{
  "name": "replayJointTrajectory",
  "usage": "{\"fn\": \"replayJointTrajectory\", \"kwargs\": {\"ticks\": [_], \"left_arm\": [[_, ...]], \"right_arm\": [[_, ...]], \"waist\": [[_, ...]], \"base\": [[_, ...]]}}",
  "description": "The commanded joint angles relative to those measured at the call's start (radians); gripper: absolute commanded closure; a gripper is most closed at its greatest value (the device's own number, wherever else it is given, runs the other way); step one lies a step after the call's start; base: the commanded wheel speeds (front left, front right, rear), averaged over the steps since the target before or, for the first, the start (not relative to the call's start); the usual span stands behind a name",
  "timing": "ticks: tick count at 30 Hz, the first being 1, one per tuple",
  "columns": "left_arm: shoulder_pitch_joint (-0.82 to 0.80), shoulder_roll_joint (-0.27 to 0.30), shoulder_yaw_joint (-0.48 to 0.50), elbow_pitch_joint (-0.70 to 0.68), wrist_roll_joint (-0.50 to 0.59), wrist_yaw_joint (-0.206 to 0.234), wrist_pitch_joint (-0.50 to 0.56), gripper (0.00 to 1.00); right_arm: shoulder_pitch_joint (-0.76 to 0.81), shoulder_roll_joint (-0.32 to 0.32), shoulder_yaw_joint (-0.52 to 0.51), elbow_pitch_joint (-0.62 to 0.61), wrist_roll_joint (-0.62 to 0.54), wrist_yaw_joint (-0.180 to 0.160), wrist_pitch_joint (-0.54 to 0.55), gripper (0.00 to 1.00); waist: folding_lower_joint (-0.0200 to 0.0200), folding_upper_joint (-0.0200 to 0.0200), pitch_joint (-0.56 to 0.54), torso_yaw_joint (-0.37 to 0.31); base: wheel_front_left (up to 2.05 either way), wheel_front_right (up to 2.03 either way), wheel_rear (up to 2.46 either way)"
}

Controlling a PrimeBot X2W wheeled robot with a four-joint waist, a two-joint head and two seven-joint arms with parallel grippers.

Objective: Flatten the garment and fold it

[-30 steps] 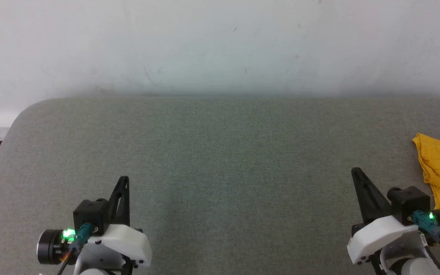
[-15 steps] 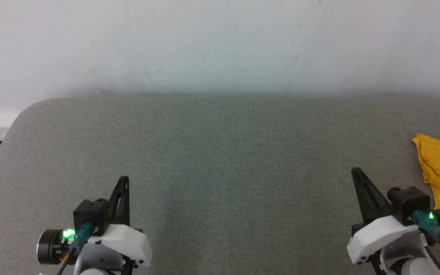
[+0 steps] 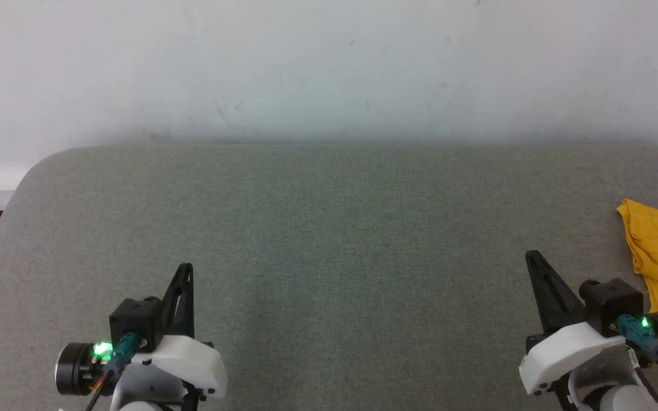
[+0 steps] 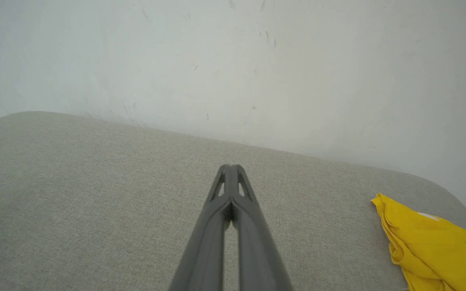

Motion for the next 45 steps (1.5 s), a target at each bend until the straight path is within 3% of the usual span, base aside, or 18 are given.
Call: {"fn": "replayJointTrajectory", "kwargs": {"ticks": [1, 45], "left_arm": [[-0.012, -0.004, 0.004, 0.002, 0.006, -0.002, 0.0, 1.0], [-0.012, -0.004, 0.004, 0.002, 0.006, -0.002, 0.0, 1.0]], "right_arm": [[-0.011, 0.003, 0.0, -0.005, -0.008, -0.002, 0.0, 1.0], [-0.011, 0.003, 0.0, -0.005, -0.008, -0.002, 0.0, 1.0]], "waist": [[0.0, -0.0001, 0.0, 0.0], [0.0, -0.0001, 0.0, 0.0]], "base": [[0.0, 0.0, 0.0], [0.0, 0.0, 0.0]]}}
